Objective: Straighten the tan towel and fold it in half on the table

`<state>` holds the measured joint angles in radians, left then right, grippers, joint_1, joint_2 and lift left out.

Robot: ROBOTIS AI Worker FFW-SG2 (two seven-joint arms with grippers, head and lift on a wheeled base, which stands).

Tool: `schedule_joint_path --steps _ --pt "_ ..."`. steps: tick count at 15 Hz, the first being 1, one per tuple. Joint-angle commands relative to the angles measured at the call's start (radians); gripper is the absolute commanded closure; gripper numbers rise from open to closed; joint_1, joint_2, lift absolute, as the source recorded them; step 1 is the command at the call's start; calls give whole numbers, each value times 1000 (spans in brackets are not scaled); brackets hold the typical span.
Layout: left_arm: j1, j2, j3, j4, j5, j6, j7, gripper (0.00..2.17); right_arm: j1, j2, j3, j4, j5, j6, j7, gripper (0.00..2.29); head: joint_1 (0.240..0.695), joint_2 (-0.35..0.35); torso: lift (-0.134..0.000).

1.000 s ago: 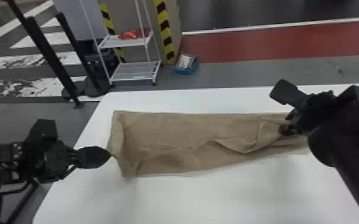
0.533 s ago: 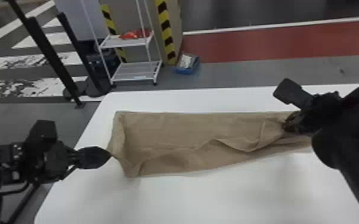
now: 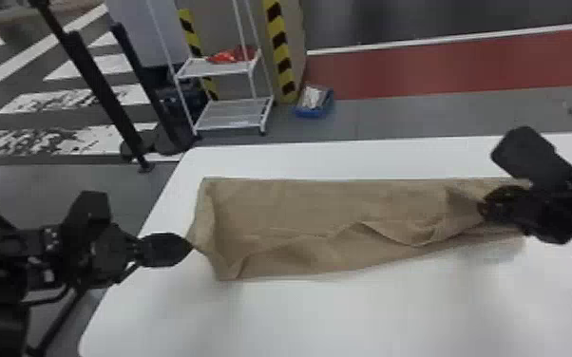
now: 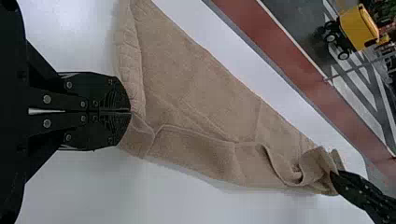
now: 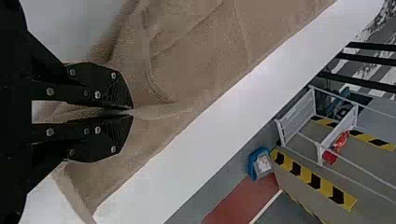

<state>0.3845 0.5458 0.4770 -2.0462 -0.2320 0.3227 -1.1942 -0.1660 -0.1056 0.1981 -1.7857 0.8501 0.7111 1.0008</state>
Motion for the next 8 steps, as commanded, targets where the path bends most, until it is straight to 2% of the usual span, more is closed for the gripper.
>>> schedule_joint_path --steps 1,3,7,8 --pt "-7 2 -6 6 -1 -1 4 1639 131 -105 -59 -124 -22 6 -1 1001 695 282 -123" --pt "-16 -3 -14 6 -4 2 5 1639 200 -141 -128 -172 -46 0 -7 1001 695 228 -123" --pt "-30 -9 -41 6 -15 5 7 1639 315 -189 -241 -250 -108 -34 -7 998 695 140 -123" --pt "-30 -10 -41 6 -15 5 7 1639 345 -206 -261 -271 -112 -43 10 913 695 124 -123"
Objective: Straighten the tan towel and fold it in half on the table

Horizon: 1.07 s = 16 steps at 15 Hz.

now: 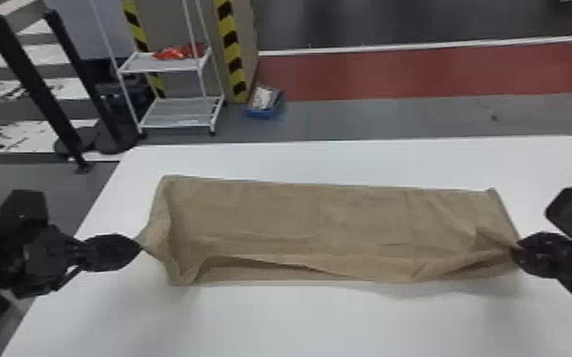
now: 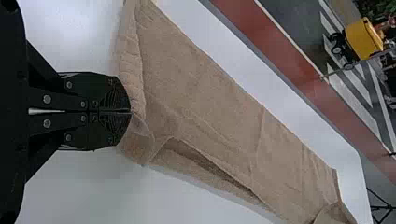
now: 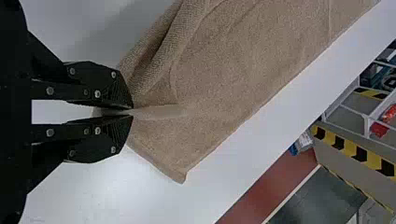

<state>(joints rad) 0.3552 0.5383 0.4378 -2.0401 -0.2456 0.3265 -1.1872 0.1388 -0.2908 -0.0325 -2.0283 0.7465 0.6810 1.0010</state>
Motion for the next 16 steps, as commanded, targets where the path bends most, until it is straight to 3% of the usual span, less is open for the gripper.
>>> schedule_joint_path --steps 1,2,3,8,13,16 --pt "-1 -3 -4 3 -1 1 0 1639 68 -34 -49 -50 -12 -16 48 630 695 111 -123" --pt "-2 -4 -4 6 -4 1 0 1639 90 -51 -63 -69 -10 -34 102 198 695 102 -123" --pt "-2 -4 -4 8 -6 1 0 1639 102 -64 -76 -81 -10 -62 153 36 695 96 -123" --pt "-4 -6 -5 12 -8 1 0 1639 94 -77 -104 -102 -13 -80 209 49 695 87 -123" --pt "-4 -4 9 18 -8 1 -6 1639 108 -99 -78 -136 30 -96 353 70 695 113 -123" --pt "-4 -6 9 18 -8 1 -3 1639 131 -105 -69 -175 68 -96 366 80 695 130 -123"
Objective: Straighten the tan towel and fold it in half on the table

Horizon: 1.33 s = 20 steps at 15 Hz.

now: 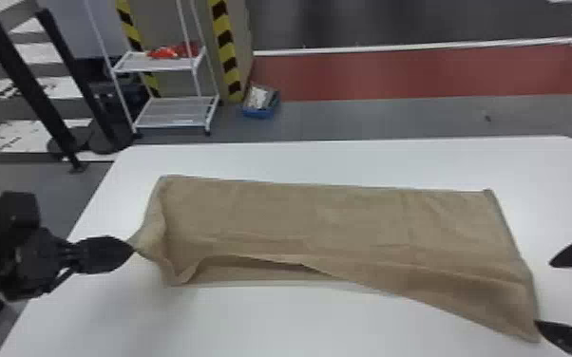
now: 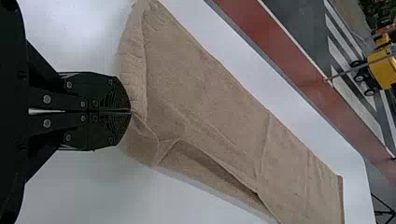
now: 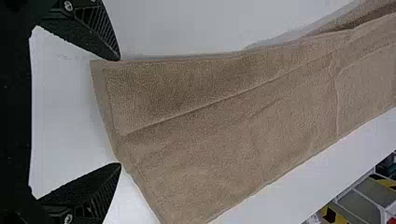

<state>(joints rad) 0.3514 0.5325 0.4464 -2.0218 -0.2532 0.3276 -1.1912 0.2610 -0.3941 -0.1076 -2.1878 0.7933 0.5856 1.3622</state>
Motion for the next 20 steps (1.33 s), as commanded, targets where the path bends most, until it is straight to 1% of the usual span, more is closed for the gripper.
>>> schedule_joint_path --steps 1,3,5,8,10,13,14,16,17,18,19,20 --pt "0 0 -3 0 0 0 1 1639 11 -2 25 -17 49 0 5 93 695 130 -123" --pt "0 -2 -5 0 0 0 1 1639 11 -2 65 3 129 -22 5 151 695 133 -123" --pt "0 -2 -3 2 0 0 -1 1639 9 -5 103 40 190 -40 5 211 695 133 -123" --pt "0 -2 -2 2 0 0 -2 1639 -3 3 154 72 208 -46 5 289 695 135 -123" --pt "0 -2 0 2 0 0 -4 1639 -11 4 174 82 224 -46 5 414 695 147 -123" --pt "0 -2 3 2 0 0 -4 1639 -17 0 174 86 225 -46 5 589 695 163 -123" --pt "0 -2 3 2 0 0 -4 1639 -19 -2 174 88 225 -46 5 593 695 164 -123" --pt "0 -2 3 2 0 0 -4 1639 -19 -3 174 88 225 -49 5 775 695 161 -123" --pt "0 -2 3 2 0 0 -2 1639 -20 -3 170 86 225 -46 5 792 695 161 -123" --pt "0 -2 3 2 0 0 -4 1639 -19 -6 169 85 224 -52 5 964 695 161 -123" --pt "0 0 5 3 0 0 -4 1639 -19 -9 166 83 222 -52 5 1025 695 160 -123" --pt "0 0 6 3 0 -3 -4 1639 -19 -9 163 82 221 -52 5 1025 695 158 -123"
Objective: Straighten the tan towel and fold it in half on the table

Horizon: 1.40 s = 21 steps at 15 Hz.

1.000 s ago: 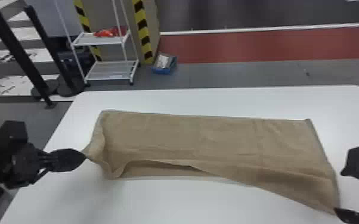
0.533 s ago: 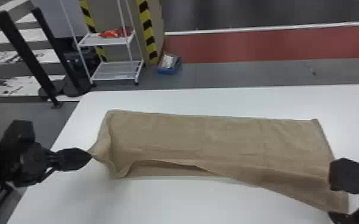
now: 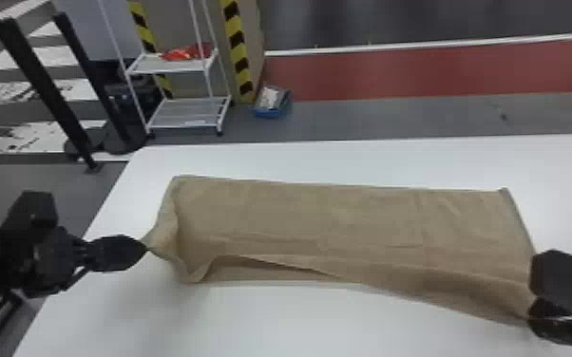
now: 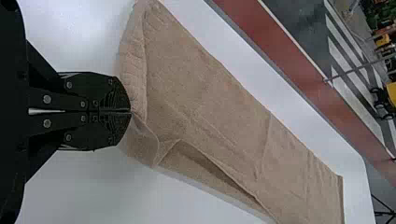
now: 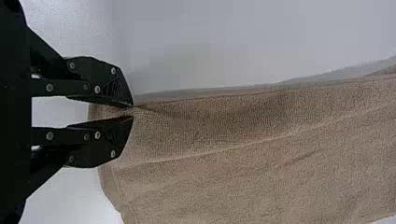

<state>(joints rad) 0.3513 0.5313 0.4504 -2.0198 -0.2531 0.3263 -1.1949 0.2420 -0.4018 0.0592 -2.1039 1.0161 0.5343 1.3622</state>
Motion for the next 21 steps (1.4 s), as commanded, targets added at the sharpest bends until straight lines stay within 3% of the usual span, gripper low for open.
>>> schedule_joint_path --steps 1,3,5,8,12,16,21 --pt "0 3 2 1 0 -2 0 1639 2 -2 -10 -2 -2 -1 5 1112 695 157 -123" --pt "-2 6 7 1 0 -2 -2 1639 0 -5 -36 -4 -24 -1 5 1244 695 153 -123" --pt "-3 10 16 1 2 -2 -9 1642 -3 -5 -107 -18 -109 2 5 1244 695 147 -123" --pt "-6 21 56 -20 11 -8 -107 1639 -3 -12 -203 -48 -209 5 5 1244 695 134 -123" --pt "-20 50 114 -48 12 -20 -241 1639 -20 -25 -292 -51 -272 -10 5 1241 695 92 -123" --pt "-46 65 116 -39 3 -20 -299 1642 -67 -25 -332 -34 -318 -7 5 1237 695 72 -123" --pt "-100 61 77 -10 -6 -23 -272 1639 -161 -5 -300 65 -320 39 5 1224 695 59 -123"
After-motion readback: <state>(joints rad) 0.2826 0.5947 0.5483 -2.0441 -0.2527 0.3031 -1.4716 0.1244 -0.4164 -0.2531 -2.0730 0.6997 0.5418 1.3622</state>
